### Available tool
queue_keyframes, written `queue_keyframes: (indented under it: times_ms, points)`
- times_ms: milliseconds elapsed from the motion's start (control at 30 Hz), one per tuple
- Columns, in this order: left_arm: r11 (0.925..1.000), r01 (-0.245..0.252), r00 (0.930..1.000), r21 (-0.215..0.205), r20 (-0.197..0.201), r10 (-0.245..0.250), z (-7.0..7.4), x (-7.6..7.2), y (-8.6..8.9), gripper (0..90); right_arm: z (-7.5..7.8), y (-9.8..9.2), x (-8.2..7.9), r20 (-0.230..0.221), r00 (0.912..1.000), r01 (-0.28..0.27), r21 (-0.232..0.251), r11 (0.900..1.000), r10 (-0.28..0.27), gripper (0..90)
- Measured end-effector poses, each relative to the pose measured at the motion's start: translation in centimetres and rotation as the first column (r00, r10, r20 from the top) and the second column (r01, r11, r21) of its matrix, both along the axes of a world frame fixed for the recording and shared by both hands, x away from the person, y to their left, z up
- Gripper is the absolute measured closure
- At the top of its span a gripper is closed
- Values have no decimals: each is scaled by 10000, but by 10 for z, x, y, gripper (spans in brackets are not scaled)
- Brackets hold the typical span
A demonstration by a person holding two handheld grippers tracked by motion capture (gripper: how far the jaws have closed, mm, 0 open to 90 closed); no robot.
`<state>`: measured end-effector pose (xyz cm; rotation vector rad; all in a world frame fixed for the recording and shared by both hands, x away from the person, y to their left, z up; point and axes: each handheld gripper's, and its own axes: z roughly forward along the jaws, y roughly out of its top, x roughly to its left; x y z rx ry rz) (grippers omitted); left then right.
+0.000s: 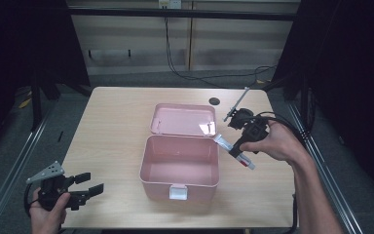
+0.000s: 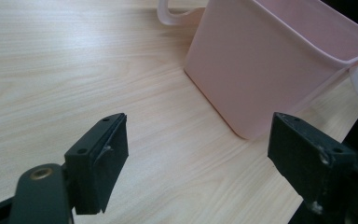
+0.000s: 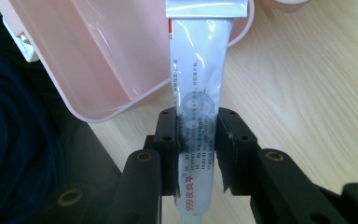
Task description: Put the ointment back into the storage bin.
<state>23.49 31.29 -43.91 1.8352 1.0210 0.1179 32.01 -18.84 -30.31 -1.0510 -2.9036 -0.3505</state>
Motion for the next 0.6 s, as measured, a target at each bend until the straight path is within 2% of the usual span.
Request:
queue_keyframes:
  times_ms: [233, 600]
  points:
    - [10000, -1, 10000, -40, -2, 1, 0, 0, 1, 201, 4, 17, 5, -15, 9990, -442, -221, 9988, 441, 712]
    - [10000, 30, 10000, -51, -10, -30, 0, 0, 0, 201, 8, 39, 11, 69, 9952, -976, -122, 9952, 977, 714]
